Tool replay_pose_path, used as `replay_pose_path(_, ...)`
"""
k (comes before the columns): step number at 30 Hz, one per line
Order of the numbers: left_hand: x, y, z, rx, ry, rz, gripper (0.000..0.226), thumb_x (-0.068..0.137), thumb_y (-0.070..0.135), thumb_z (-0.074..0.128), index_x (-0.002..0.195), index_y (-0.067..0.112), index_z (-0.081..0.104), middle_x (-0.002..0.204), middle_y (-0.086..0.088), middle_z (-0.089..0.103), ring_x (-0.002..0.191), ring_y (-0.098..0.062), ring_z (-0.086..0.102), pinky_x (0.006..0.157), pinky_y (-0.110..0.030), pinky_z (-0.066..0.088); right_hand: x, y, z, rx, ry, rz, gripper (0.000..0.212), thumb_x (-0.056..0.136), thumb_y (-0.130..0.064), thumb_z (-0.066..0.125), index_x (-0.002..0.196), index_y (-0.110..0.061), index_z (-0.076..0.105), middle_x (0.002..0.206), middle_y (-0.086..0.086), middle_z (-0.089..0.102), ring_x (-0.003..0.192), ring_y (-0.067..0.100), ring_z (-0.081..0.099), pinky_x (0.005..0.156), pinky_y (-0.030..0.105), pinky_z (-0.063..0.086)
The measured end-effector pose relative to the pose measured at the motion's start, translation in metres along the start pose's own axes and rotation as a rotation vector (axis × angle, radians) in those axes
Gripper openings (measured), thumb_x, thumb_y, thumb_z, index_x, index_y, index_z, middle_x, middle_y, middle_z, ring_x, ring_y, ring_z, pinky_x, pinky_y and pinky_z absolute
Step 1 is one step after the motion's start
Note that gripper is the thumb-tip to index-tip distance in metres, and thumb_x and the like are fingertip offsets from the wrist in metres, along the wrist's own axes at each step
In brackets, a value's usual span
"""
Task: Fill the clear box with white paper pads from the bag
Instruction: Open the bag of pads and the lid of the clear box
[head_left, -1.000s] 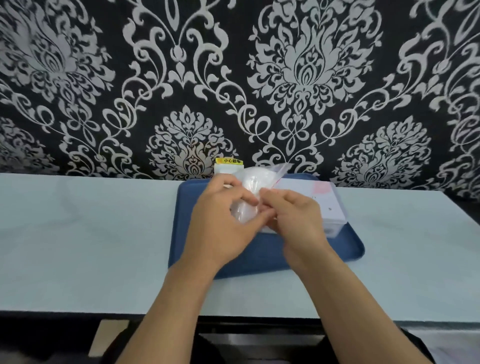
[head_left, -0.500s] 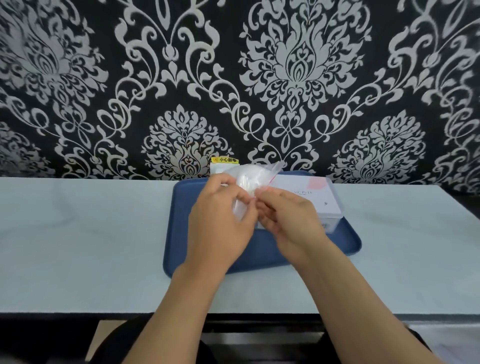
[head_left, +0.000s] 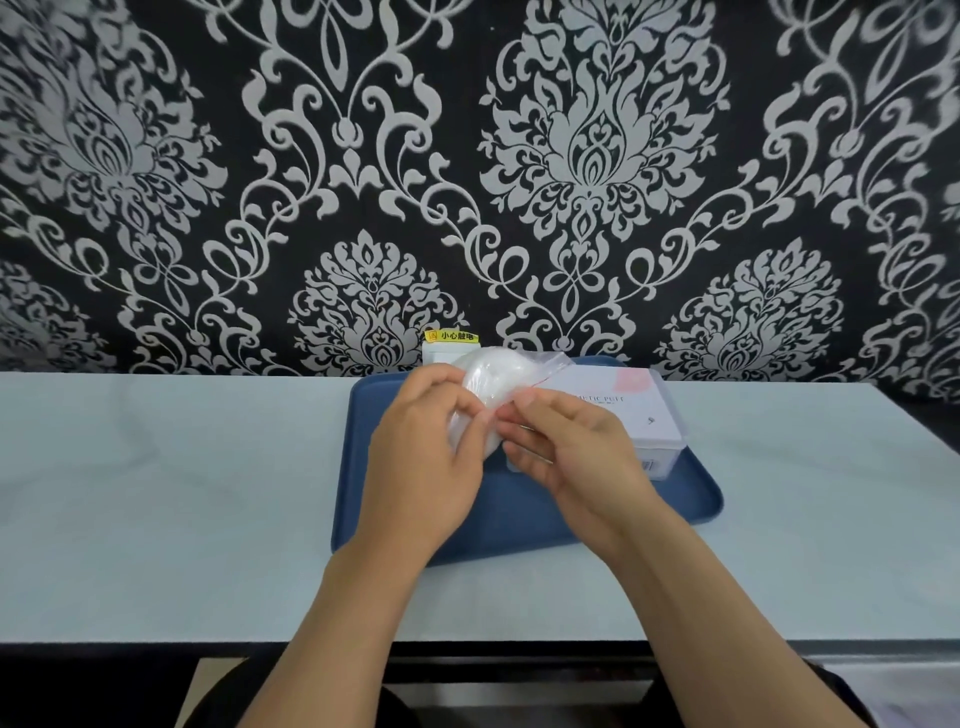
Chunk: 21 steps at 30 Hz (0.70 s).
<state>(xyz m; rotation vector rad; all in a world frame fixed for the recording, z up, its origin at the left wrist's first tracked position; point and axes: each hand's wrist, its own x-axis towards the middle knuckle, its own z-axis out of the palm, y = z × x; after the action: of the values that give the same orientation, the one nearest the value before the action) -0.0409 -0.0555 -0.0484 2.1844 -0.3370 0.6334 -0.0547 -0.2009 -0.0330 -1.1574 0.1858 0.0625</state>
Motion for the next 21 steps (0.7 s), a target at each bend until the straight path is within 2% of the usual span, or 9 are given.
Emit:
replay_pose_path(3, 0.001, -0.001, -0.002, 0.012, -0.03, 0.007, 0.008, 0.094, 0.021, 0.064, 0.086, 0.019, 0.065, 0.116, 0.015, 0.056, 0.096, 0.001, 0.052, 0.077, -0.006, 0.035, 0.004, 0.003, 0.003, -0.054, 0.027, -0.037, 0.011, 0.095, -0.011, 0.067, 0.098, -0.003, 0.073, 0.085, 0.007, 0.074, 0.079, 0.014, 0.068, 0.074, 0.022, 0.058)
replay_pose_path(8, 0.002, -0.002, -0.003, 0.049, -0.075, 0.04, 0.01, 0.098, 0.023, 0.058, 0.09, 0.019, 0.063, 0.111, 0.017, 0.053, 0.092, -0.004, 0.051, 0.069, -0.015, 0.04, 0.008, 0.007, 0.005, -0.193, 0.089, -0.116, 0.014, 0.087, -0.015, 0.076, 0.093, -0.002, 0.076, 0.078, 0.011, 0.072, 0.072, 0.015, 0.067, 0.068, 0.022, 0.056)
replay_pose_path(13, 0.002, -0.001, -0.003, 0.07, -0.094, 0.041, 0.01, 0.097, 0.023, 0.059, 0.089, 0.018, 0.061, 0.11, 0.013, 0.056, 0.087, -0.01, 0.056, 0.075, -0.039, 0.051, 0.009, 0.008, 0.007, -0.271, 0.113, -0.121, 0.013, 0.09, -0.009, 0.07, 0.087, 0.003, 0.072, 0.074, 0.013, 0.07, 0.068, 0.018, 0.066, 0.064, 0.022, 0.056)
replay_pose_path(15, 0.002, 0.003, -0.004, 0.128, -0.108, 0.042, 0.007, 0.094, 0.024, 0.063, 0.092, 0.018, 0.063, 0.112, 0.011, 0.056, 0.091, -0.016, 0.059, 0.074, -0.044, 0.053, 0.008, 0.007, 0.008, -0.272, 0.114, -0.115, 0.014, 0.09, -0.005, 0.065, 0.085, 0.007, 0.069, 0.073, 0.014, 0.069, 0.067, 0.018, 0.067, 0.064, 0.022, 0.057)
replay_pose_path(18, 0.002, 0.009, -0.004, 0.263, -0.069, 0.017, 0.012, 0.085, 0.027, 0.073, 0.091, 0.019, 0.067, 0.113, 0.011, 0.059, 0.09, -0.017, 0.06, 0.068, -0.036, 0.049, 0.005, 0.006, 0.011, -0.288, 0.109, -0.121, 0.015, 0.089, 0.001, 0.058, 0.082, 0.012, 0.064, 0.07, 0.014, 0.066, 0.06, 0.015, 0.066, 0.058, 0.019, 0.055)
replay_pose_path(21, 0.0, 0.012, -0.002, 0.308, 0.002, 0.046, 0.006, 0.084, 0.022, 0.071, 0.083, 0.018, 0.067, 0.102, 0.009, 0.064, 0.077, -0.018, 0.06, 0.058, -0.03, 0.039, 0.002, 0.005, 0.014, -0.329, 0.106, -0.13, 0.017, 0.088, 0.002, 0.053, 0.072, 0.002, 0.061, 0.068, 0.014, 0.067, 0.061, 0.019, 0.066, 0.062, 0.029, 0.061)
